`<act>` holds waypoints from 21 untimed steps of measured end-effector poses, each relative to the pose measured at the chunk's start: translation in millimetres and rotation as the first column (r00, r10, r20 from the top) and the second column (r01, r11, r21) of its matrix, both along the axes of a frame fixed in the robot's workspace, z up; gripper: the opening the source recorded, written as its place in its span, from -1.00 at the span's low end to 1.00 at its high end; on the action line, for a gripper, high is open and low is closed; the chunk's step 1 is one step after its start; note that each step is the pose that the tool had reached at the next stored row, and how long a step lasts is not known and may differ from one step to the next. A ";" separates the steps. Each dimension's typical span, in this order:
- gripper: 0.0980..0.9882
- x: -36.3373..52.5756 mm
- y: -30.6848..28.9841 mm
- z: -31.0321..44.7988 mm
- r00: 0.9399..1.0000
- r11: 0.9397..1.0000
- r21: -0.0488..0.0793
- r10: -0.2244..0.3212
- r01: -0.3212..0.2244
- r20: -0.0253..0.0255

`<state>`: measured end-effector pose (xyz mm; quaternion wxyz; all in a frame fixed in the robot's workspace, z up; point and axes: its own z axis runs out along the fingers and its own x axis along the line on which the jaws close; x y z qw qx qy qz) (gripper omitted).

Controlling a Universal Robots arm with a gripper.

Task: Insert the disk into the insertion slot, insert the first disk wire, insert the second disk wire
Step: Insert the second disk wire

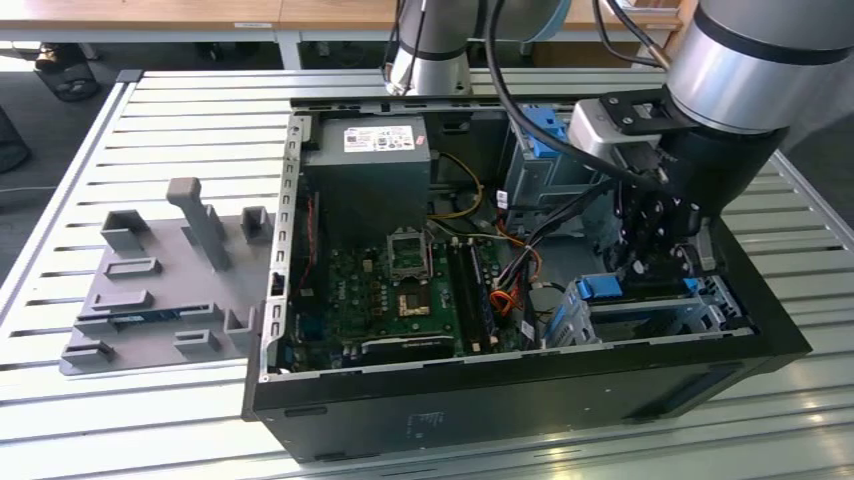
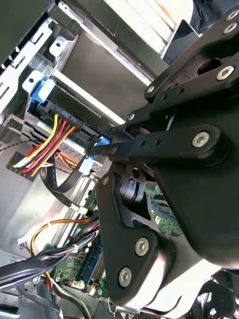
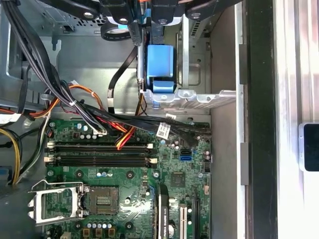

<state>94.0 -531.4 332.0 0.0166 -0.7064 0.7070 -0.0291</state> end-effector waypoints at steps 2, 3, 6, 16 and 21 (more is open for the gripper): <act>-0.78 1.0 -0.8 -0.3 1.000 1.000 0.002 0.000 0.000 0.000; -0.78 1.7 -0.8 -0.4 1.000 1.000 0.003 0.000 0.000 0.000; -0.78 3.3 -0.9 -0.8 1.000 1.000 0.011 0.000 0.000 0.000; -0.78 4.1 -3.1 -0.9 1.000 0.998 0.057 0.000 0.000 0.000; -0.78 5.6 -8.8 -0.9 1.000 0.998 0.062 -0.001 0.001 0.000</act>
